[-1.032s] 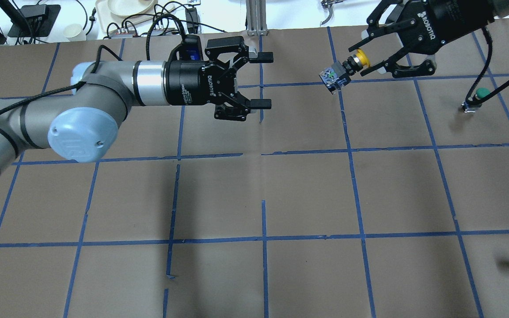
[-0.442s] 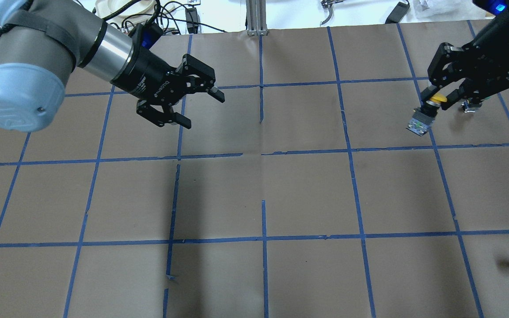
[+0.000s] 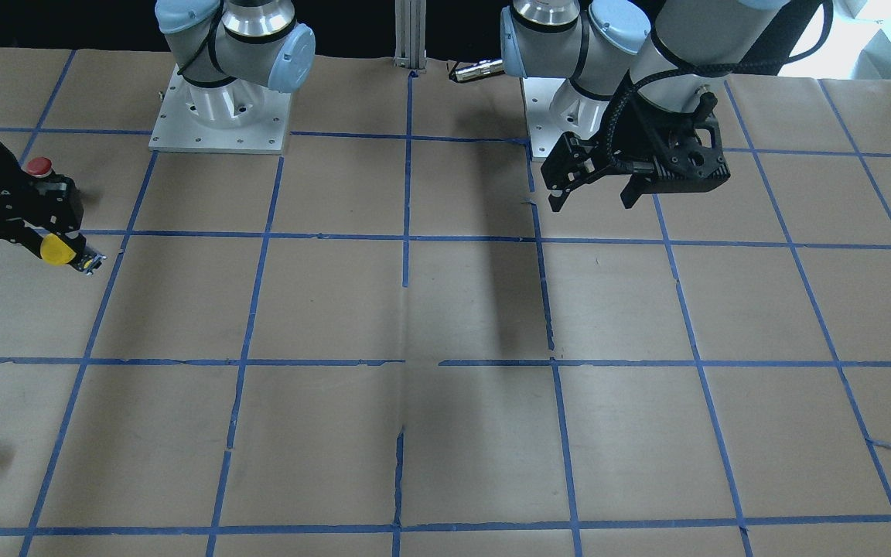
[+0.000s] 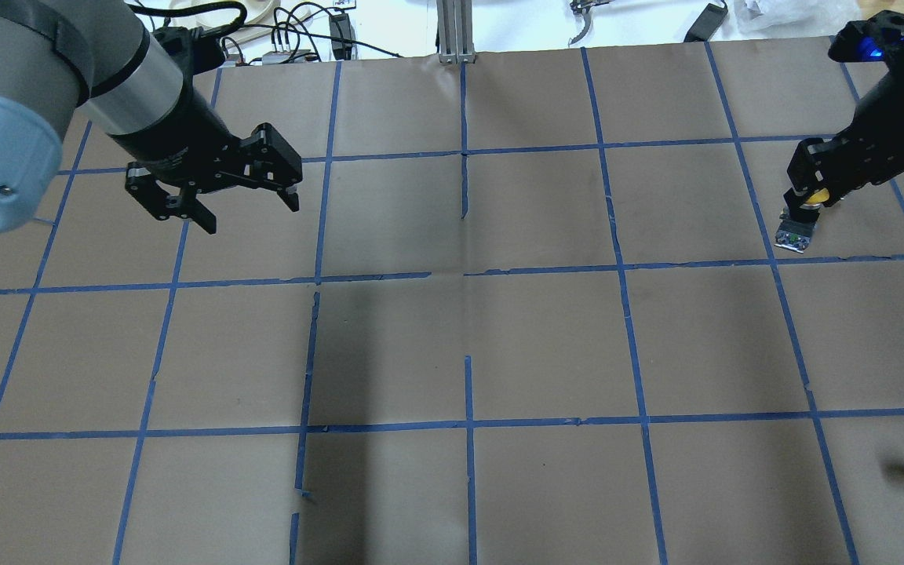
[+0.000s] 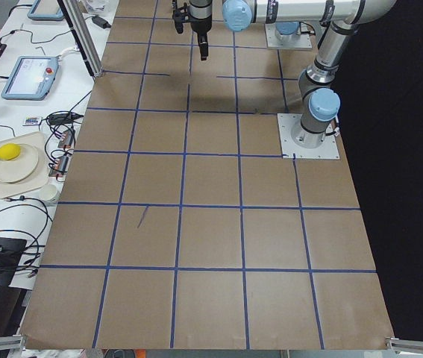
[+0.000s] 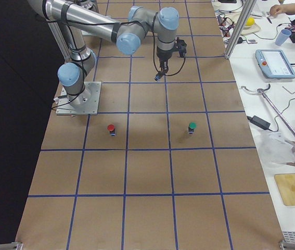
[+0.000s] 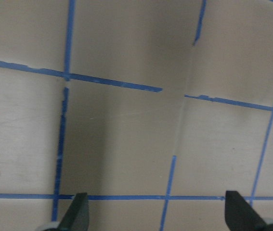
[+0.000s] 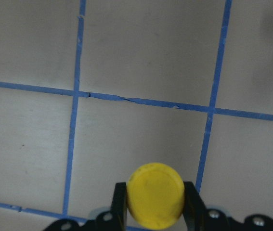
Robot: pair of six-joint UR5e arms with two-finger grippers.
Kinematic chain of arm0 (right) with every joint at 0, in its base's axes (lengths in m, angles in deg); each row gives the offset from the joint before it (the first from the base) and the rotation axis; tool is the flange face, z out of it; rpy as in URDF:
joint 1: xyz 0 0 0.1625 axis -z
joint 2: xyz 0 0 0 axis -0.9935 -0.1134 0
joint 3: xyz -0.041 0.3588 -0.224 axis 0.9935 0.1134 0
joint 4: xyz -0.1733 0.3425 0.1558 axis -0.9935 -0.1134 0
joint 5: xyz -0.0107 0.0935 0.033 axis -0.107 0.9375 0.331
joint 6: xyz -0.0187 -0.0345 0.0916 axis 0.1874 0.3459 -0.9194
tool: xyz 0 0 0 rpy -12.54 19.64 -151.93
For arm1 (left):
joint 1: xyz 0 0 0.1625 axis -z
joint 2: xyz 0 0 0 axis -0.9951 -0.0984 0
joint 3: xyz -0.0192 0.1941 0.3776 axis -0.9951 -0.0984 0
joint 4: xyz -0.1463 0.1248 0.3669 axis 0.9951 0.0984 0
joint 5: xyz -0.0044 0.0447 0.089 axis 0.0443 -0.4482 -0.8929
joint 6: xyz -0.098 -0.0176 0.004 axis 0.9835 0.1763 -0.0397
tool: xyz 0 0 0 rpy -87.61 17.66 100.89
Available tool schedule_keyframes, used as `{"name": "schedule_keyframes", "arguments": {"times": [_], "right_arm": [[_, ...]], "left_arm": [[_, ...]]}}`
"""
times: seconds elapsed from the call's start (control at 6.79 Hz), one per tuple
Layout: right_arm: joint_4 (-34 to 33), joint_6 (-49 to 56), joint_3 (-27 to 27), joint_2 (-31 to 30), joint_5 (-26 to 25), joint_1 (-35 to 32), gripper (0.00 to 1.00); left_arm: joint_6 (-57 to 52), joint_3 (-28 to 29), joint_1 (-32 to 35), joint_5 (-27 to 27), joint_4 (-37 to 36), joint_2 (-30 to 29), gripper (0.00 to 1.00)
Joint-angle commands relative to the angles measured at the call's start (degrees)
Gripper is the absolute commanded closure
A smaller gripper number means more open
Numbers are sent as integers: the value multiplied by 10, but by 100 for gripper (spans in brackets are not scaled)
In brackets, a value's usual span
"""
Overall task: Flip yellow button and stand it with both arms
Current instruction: 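Lower the yellow button upright with the right gripper onto the table, then open the right gripper and raise it off the standing yellow button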
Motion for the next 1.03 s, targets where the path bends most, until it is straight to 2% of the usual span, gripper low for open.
{"name": "schedule_keyframes", "arguments": {"times": [0.0, 0.15, 0.29, 0.44, 0.59, 0.74, 0.88], "right_arm": [[-134, 205, -95, 0, 21, 104, 75], [-194, 298, -139, 0, 59, 160, 76], [-224, 374, -177, 1, 113, 212, 76], [-227, 438, -194, 2, 132, 260, 76], [-227, 475, -197, 4, 134, 282, 76], [-228, 516, -198, 24, 173, 296, 76], [-231, 539, -193, 60, 188, 306, 75]], "left_arm": [[-20, -22, 3, -55, 3, 21, 0], [-29, -27, 5, -54, 3, 21, 0], [-31, -27, 5, -55, 4, 21, 0], [-31, -29, 6, -54, 5, 26, 0], [-31, -30, 6, -55, 5, 26, 0], [-31, -29, 6, -54, 5, 27, 0], [-31, -30, 6, -54, 6, 33, 0]]}}
